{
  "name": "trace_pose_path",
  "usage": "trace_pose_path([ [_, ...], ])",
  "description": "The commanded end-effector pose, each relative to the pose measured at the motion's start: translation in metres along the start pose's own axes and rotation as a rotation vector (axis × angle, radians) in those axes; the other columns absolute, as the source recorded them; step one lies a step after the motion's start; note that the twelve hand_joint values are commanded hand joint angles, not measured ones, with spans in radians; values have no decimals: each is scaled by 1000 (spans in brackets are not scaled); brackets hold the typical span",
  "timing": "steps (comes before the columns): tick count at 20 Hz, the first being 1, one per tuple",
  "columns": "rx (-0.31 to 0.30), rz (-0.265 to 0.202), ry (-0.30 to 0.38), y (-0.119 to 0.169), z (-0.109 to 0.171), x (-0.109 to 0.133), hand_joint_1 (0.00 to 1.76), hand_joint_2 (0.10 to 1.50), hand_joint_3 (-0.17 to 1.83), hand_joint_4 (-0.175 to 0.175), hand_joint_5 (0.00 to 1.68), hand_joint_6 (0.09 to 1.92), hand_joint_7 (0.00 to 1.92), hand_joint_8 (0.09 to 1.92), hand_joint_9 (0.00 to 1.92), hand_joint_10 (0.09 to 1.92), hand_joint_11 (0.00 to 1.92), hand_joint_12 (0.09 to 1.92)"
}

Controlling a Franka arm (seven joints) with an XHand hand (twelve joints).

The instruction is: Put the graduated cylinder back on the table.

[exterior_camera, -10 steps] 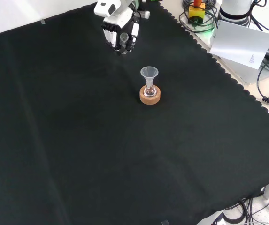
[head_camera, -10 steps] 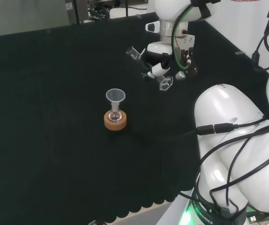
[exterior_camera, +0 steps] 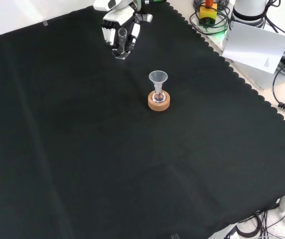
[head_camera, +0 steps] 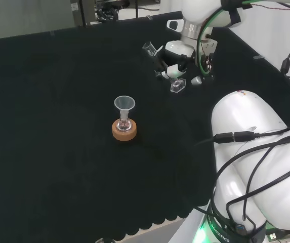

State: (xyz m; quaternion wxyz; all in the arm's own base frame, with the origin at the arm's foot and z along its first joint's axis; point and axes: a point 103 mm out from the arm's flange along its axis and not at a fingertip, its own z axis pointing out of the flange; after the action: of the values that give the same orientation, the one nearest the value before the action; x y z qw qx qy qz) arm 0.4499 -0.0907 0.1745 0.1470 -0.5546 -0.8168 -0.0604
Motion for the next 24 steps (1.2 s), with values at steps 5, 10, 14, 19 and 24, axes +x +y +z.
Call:
trace_pose_path([
  [5,-127,-36,179,59,33,-31,1111,1142,-10,-94,955,1067,1232,282,1436,87,1346,685],
  [10,-157,-27,226,84,44,-45,1110,1142,-10,-93,956,1066,1230,283,1435,87,1342,685],
  [14,-176,-19,253,101,53,-54,1110,1142,-10,-91,957,1065,1230,283,1435,87,1340,686],
  [19,-209,1,288,112,64,-66,1110,1141,-11,-89,959,1062,1229,284,1435,87,1338,687],
  [24,-242,26,293,118,73,-78,1110,1140,-11,-87,962,1057,1228,285,1434,87,1334,689],
])
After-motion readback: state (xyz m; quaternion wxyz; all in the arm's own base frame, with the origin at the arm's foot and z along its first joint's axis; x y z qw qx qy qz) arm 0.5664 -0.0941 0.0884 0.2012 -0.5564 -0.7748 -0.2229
